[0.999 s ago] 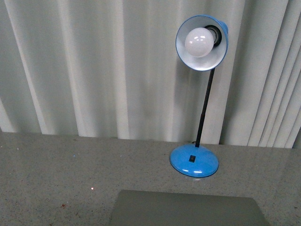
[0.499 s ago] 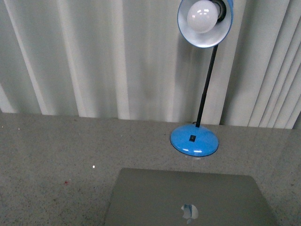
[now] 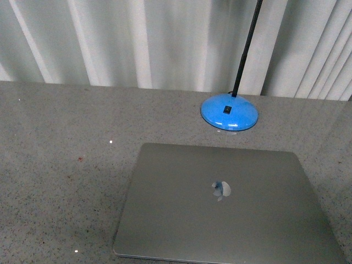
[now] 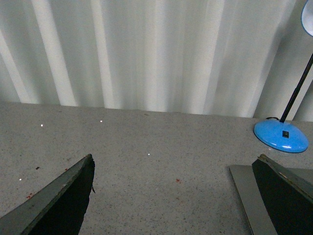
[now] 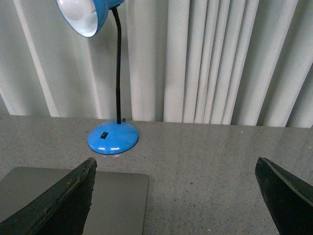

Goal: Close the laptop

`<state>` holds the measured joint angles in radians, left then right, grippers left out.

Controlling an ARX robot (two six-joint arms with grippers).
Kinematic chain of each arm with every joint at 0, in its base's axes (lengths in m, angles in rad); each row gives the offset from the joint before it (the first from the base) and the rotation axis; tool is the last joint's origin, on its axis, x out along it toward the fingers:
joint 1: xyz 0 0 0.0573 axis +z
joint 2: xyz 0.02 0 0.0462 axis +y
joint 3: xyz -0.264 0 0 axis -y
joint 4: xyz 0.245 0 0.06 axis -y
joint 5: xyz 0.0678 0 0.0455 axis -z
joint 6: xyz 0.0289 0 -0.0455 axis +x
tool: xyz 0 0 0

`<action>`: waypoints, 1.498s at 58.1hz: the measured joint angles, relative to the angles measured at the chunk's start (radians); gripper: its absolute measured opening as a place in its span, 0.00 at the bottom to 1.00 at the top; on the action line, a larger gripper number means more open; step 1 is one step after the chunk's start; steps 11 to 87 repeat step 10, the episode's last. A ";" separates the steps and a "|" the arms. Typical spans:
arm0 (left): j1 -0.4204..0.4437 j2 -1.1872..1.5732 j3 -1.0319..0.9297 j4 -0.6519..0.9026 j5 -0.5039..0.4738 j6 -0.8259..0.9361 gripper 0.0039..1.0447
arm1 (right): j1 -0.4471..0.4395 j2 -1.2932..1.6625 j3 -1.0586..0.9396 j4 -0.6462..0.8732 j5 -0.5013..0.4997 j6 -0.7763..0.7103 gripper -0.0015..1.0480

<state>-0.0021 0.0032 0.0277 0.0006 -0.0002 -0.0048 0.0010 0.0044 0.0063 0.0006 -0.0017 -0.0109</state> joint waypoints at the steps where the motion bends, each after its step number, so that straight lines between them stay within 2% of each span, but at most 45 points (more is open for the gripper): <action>1: 0.000 0.000 0.000 0.000 0.000 0.000 0.94 | 0.000 0.000 0.000 0.000 0.000 0.000 0.93; 87: 0.000 0.000 0.000 0.000 0.000 0.000 0.94 | 0.000 0.000 0.000 0.000 0.000 0.000 0.93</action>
